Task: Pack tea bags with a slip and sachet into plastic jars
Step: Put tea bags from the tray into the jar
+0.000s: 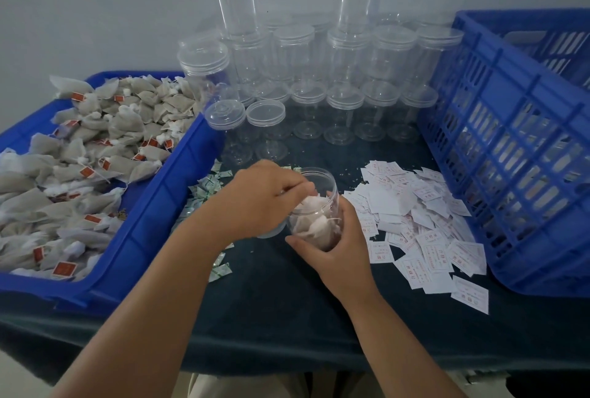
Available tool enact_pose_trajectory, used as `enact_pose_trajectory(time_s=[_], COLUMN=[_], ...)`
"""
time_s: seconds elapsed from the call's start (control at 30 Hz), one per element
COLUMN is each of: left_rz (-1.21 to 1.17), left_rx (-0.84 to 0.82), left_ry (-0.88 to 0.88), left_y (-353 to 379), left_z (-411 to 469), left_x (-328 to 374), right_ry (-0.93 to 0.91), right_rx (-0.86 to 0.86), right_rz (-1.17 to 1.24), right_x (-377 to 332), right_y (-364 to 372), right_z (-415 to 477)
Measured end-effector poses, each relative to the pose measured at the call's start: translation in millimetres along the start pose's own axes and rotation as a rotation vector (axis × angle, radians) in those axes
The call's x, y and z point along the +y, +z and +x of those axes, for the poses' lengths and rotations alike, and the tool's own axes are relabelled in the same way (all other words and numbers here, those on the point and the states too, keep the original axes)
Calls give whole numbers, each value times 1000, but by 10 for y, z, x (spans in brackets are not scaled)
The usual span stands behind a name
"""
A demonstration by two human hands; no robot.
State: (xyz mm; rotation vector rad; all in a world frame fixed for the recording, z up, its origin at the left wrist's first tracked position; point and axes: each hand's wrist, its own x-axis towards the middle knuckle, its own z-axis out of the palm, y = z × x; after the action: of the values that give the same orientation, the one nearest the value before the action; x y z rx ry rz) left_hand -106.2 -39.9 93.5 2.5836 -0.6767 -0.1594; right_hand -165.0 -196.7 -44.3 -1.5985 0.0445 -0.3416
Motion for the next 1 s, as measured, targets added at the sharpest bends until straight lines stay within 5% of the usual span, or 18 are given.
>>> enact_pose_trajectory(time_s=[0.1,0.17,0.23,0.33,0.4,0.63,0.83,1.0], left_rz=[-114,-321,-266,191,277,61,54,-19], left_rx=[25,251,416,93,-43,292,157,249], left_ry=[53,33,-94,-437,-563,-497,-472,-425], left_y=[-1,-29,-32,118,300,536,501,511], left_z=[-55,-65,-39,9,42,31,8,-34], left_x=[-36,-174,-482,-987,-1204,-1479,-1522,-1453], right_ry=[-6,6,18,33,42,36,37,31], right_rx=[18,27,31,18,-7,-34,-35,-30], right_rz=[31,53,53,42,10,-55,-53,-31], right_x=[-33,-56,-65,-45,-21,39,34,33], right_y=[-21,-35,-35,-37,-44,-14,-6,-18], right_z=[14,17,17,16,21,21,21,21])
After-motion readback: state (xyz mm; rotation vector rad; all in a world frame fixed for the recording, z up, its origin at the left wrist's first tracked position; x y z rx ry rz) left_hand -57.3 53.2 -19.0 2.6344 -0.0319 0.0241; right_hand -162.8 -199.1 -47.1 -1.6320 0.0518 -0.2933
